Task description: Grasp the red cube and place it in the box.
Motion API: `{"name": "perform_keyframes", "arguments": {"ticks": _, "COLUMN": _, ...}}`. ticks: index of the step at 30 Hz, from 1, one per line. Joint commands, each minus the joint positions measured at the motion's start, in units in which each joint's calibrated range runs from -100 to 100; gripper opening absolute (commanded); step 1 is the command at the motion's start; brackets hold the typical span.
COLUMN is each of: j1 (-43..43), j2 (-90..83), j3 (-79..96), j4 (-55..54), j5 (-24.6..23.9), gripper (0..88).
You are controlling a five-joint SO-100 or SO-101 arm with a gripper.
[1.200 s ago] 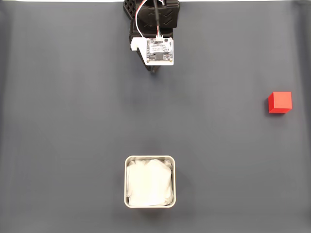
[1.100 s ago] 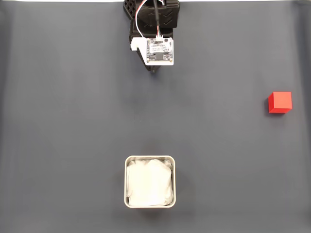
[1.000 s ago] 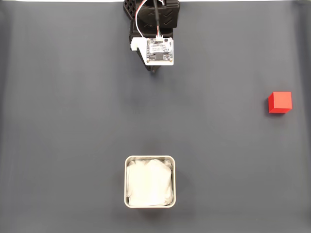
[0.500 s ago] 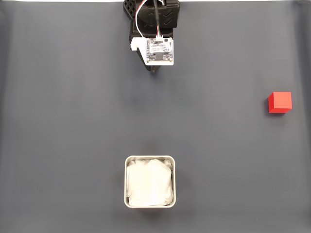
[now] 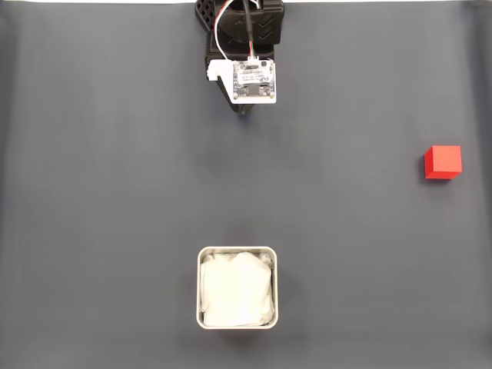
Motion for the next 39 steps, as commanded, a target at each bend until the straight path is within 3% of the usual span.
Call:
{"name": "perform_keyframes", "arguments": {"ticks": 1, "j1": 1.0, "j2": 1.7, "j3": -2.8, "j4": -9.5, "j5": -0.2, "gripper": 0.0}}
{"name": "perform_keyframes", "arguments": {"ticks": 6, "j1": 0.3, "j2": 8.9, "j3": -15.6, "j4": -20.7, "j5": 0.1, "gripper": 0.0}}
{"name": "perform_keyframes", "arguments": {"ticks": 11, "j1": 0.2, "j2": 17.4, "j3": -31.7, "j4": -23.3, "j5": 0.4, "gripper": 0.0}}
{"name": "perform_keyframes", "arguments": {"ticks": 24, "j1": 0.0, "j2": 35.8, "j3": -59.2, "j4": -19.5, "j5": 0.6, "gripper": 0.0}}
{"name": "perform_keyframes", "arguments": {"ticks": 39, "j1": -6.1, "j2": 44.0, "j3": -67.7, "j4": -11.7, "j5": 1.9, "gripper": 0.0}}
